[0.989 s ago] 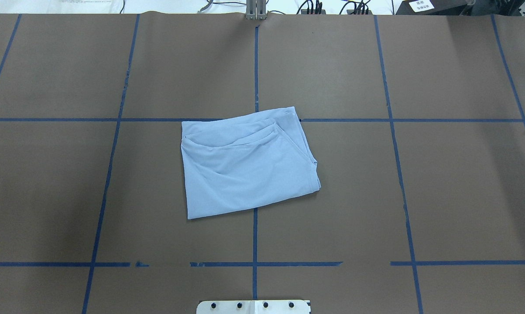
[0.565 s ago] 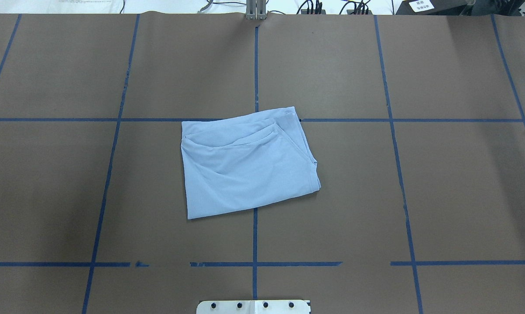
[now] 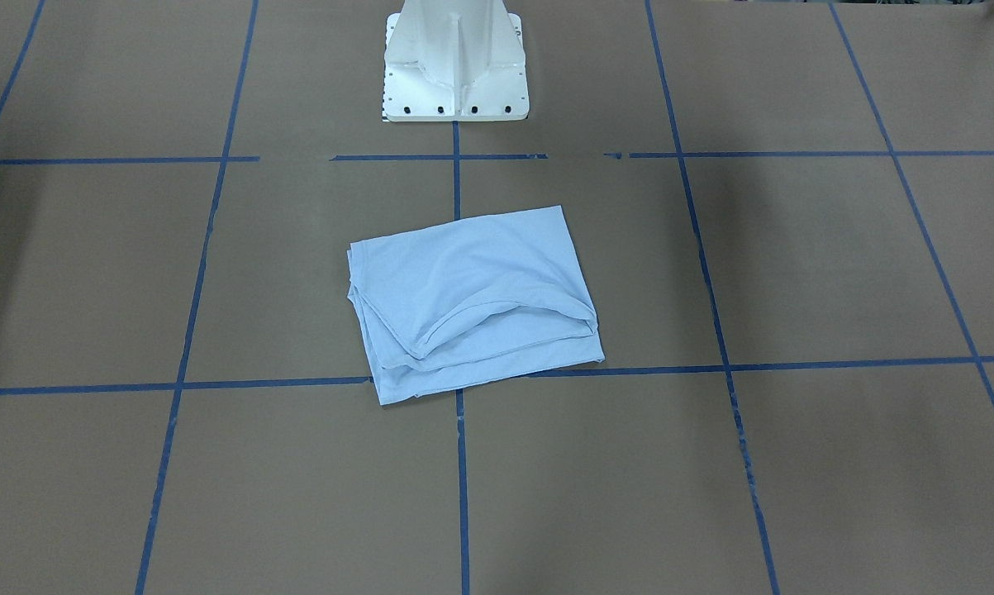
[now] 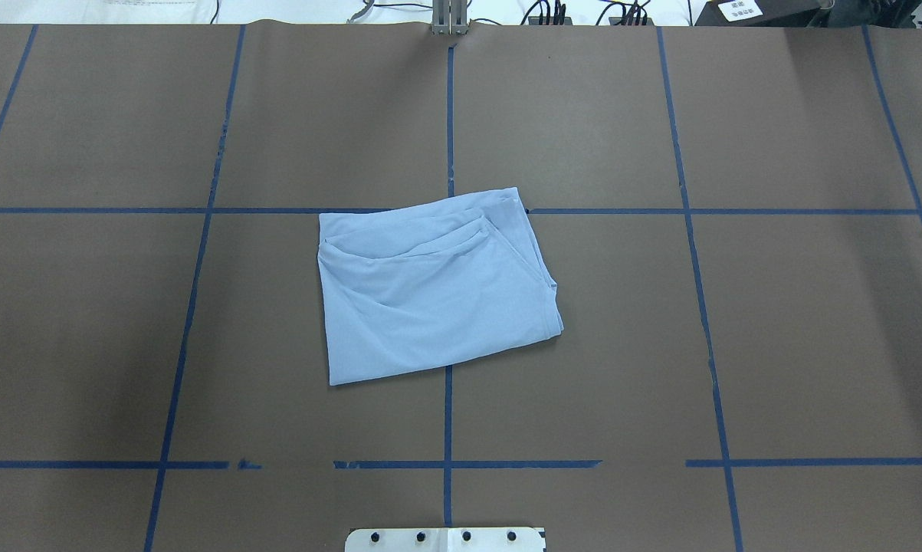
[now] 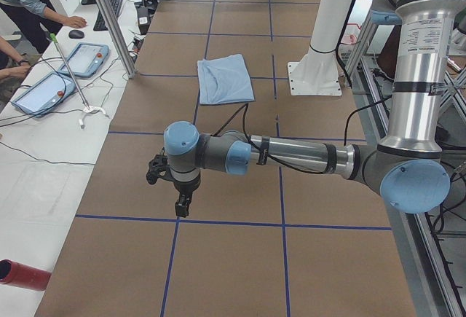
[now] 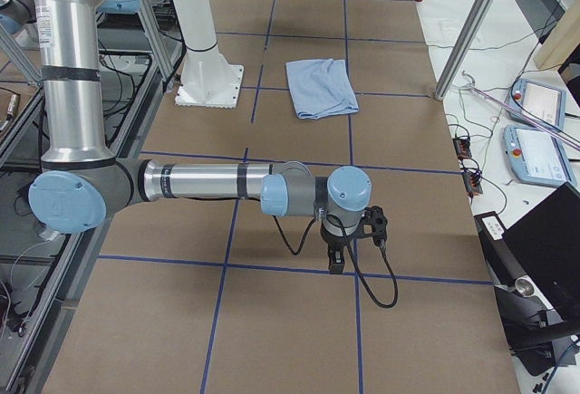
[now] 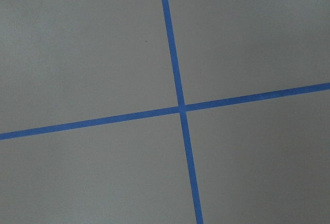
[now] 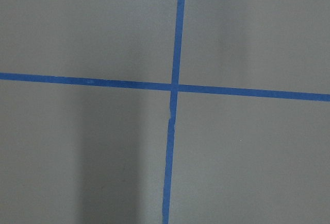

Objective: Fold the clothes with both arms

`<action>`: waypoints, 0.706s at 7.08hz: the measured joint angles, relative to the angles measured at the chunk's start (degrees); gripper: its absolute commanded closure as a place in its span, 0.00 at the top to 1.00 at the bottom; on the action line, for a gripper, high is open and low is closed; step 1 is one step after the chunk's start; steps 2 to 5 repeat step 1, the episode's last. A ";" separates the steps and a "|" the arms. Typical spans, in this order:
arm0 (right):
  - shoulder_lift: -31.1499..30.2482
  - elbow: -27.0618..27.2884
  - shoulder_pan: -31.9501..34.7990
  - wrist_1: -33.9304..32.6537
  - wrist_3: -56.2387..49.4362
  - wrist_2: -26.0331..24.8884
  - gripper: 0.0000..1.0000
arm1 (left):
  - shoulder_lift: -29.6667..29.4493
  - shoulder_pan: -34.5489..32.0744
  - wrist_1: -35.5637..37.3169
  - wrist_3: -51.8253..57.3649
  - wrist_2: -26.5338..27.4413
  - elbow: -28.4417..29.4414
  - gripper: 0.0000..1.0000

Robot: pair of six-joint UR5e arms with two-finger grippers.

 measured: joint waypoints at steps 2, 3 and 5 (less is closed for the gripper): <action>0.04 0.02 0.00 0.00 0.00 0.04 1.00 | 0.15 0.00 -0.92 0.05 0.00 1.35 1.00; 0.04 0.02 0.00 0.00 0.00 0.04 1.00 | 0.15 0.00 -0.92 0.05 0.00 1.35 1.00; 0.04 0.02 0.00 0.00 0.00 0.04 1.00 | 0.15 0.00 -0.92 0.05 0.00 1.35 1.00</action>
